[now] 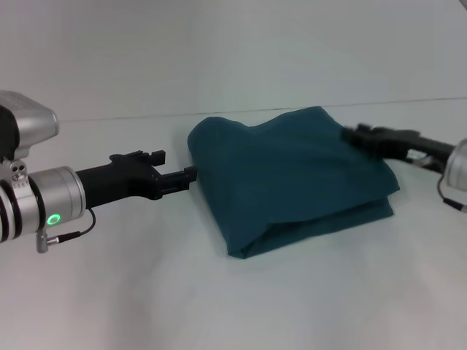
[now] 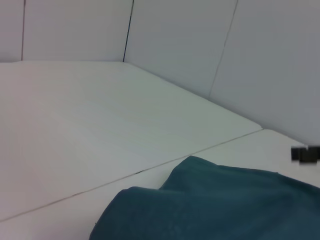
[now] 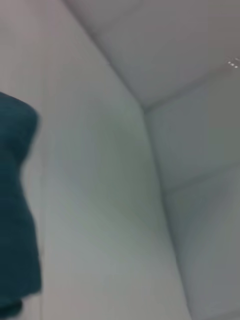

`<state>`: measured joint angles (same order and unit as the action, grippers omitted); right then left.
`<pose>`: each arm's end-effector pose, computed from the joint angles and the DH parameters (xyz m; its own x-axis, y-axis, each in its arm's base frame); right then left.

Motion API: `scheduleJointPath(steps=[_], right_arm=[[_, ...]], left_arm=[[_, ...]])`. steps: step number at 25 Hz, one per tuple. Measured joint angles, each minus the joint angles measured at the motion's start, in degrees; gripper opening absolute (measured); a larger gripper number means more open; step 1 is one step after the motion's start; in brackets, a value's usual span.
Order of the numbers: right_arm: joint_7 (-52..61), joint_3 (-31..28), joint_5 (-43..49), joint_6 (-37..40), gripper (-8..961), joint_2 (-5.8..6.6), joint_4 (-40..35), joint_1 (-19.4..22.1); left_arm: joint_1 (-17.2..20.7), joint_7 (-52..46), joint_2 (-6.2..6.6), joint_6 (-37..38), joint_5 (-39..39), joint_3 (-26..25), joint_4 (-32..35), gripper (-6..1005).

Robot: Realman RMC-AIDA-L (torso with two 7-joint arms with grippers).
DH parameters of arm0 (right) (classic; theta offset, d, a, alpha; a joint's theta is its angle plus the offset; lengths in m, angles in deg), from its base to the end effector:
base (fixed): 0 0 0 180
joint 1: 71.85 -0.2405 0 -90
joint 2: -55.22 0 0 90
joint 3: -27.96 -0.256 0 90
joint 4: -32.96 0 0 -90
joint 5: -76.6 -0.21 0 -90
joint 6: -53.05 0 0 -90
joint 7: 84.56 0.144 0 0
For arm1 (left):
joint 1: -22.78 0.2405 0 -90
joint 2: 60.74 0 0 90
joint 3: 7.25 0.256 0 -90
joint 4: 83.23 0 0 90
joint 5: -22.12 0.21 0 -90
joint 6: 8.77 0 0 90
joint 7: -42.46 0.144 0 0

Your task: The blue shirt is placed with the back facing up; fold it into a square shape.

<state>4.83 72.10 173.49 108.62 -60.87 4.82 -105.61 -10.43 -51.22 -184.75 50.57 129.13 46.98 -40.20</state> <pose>0.2954 0.4039 0.0187 0.5459 -0.4731 -0.6915 -0.8243 -0.4513 -0.3419 -0.2270 0.3932 -0.0312 0.7374 0.4192 0.5297 0.6365 -0.6937 -0.3372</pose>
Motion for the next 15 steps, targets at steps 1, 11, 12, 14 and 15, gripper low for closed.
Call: scheduleJointPath(steps=[1, 11, 12, 14, 15], right_arm=[[0.0, 0.6, 1.7, 0.3, 573, 0.17, 0.0, -0.4], [4.7, 1.7, 11.0, 9.0, 195, 1.83, -2.8, -2.1], [5.7, 1.7, 12.2, 8.5, 157, 1.79, -2.9, -2.4], [7.4, 1.8, 14.7, 6.0, 82, 1.38, -2.5, -3.0], [8.2, 1.9, 16.1, 4.3, 45, 0.97, -2.3, -3.3]], left_arm=[[0.0, -0.3, 0.00, 0.0, 0.0, 0.0, -0.1, 790], [0.7, -2.1, -0.21, 0.4, -0.2, 0.0, -1.9, 791], [0.8, -2.1, -0.21, 0.4, -0.2, 0.0, -2.2, 791], [0.8, -2.2, -0.20, 0.5, -0.2, 0.1, -2.8, 791], [0.8, -2.1, -0.20, 0.5, -0.2, 0.2, -3.0, 791]])
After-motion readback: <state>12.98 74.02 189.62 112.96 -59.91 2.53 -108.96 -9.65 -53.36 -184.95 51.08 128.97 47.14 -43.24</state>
